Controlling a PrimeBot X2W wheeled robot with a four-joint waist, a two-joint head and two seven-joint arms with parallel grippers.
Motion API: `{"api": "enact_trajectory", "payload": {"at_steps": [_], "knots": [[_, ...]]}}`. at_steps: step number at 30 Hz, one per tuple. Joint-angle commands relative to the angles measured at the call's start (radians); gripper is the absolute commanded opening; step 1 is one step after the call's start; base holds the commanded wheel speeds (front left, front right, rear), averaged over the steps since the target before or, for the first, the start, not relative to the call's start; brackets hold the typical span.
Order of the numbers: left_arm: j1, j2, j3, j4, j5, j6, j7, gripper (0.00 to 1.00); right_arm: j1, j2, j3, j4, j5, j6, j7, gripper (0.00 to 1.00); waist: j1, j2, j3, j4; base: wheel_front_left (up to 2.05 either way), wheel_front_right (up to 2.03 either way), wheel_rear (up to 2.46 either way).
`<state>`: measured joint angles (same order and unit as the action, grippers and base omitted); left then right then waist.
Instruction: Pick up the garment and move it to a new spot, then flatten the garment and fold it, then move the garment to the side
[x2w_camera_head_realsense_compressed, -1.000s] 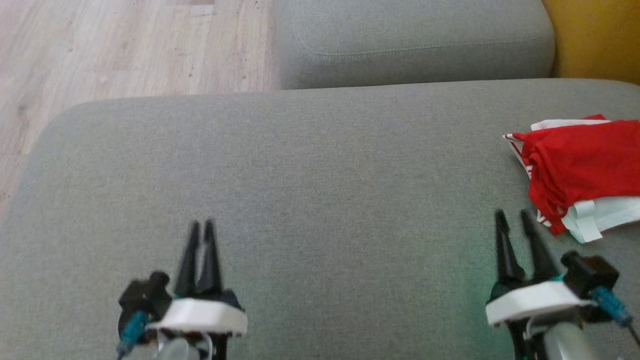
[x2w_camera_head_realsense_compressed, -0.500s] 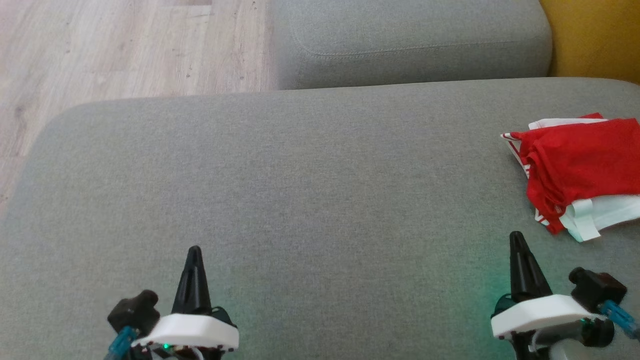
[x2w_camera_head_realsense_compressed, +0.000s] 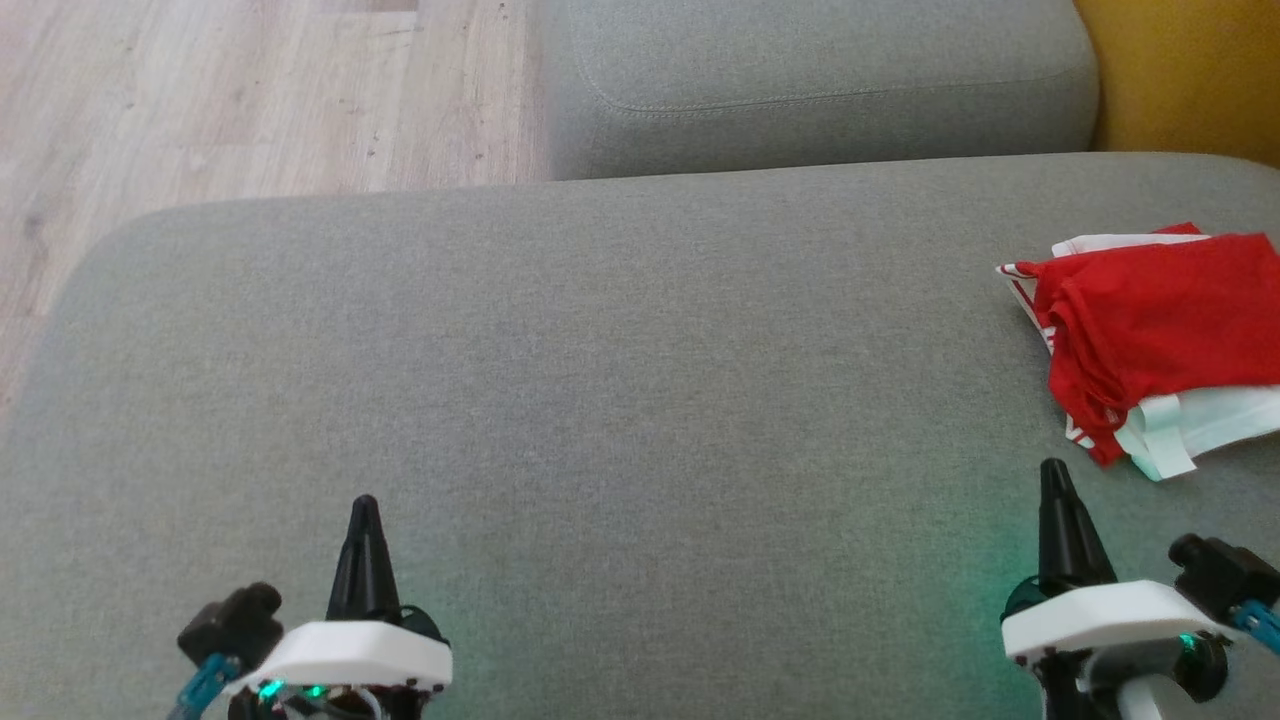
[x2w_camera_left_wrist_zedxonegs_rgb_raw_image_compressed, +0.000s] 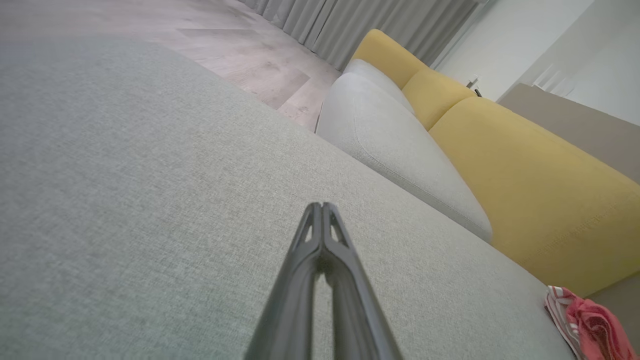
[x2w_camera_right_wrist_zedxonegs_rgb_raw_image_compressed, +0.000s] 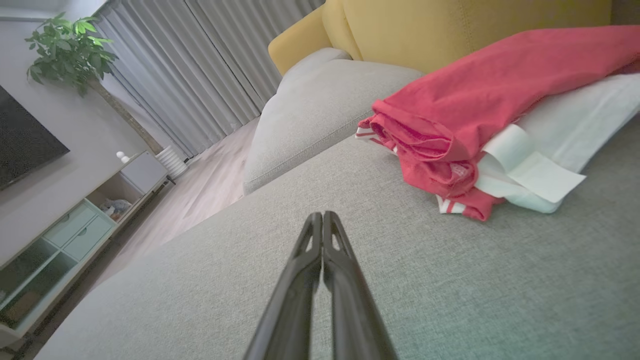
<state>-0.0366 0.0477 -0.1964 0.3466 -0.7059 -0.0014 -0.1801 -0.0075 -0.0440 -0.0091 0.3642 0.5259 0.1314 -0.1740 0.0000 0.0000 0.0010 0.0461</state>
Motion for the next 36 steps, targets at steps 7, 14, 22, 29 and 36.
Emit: {"api": "enact_trajectory", "payload": {"at_steps": [7, 14, 22, 29, 36], "knots": [[-0.052, 0.004, 0.039, -0.042, -0.081, -0.017, 0.025, 0.0, -0.051, -0.002, -0.01, -0.044, 0.099, 0.0, 0.028, 0.0, 0.0, 0.0, 0.0, -0.004, 0.0, 0.0, 0.0], [-0.053, 0.004, 0.059, -0.047, -0.146, -0.025, 0.045, 0.0, -0.054, -0.003, -0.018, -0.05, 0.176, 0.0, 0.048, 0.0, 0.0, 0.0, 0.0, -0.007, 0.0, 0.0, 0.0], [-0.055, 0.005, 0.082, -0.052, -0.22, -0.035, 0.068, 0.0, -0.059, -0.003, -0.026, -0.057, 0.263, 0.0, 0.071, 0.0, 0.0, 0.0, 0.0, -0.011, 0.0, 0.0, 0.0], [-0.056, 0.005, 0.103, -0.057, -0.285, -0.044, 0.089, 0.0, -0.063, -0.003, -0.033, -0.063, 0.34, 0.0, 0.091, 0.0, 0.0, 0.0, 0.001, -0.014, 0.0, 0.0, 0.0], [-0.058, 0.005, 0.121, -0.061, -0.34, -0.052, 0.106, 0.0, -0.066, -0.004, -0.04, -0.068, 0.406, 0.0, 0.109, 0.0, 0.0, 0.0, 0.001, -0.017, 0.0, 0.0, 0.0]]}}
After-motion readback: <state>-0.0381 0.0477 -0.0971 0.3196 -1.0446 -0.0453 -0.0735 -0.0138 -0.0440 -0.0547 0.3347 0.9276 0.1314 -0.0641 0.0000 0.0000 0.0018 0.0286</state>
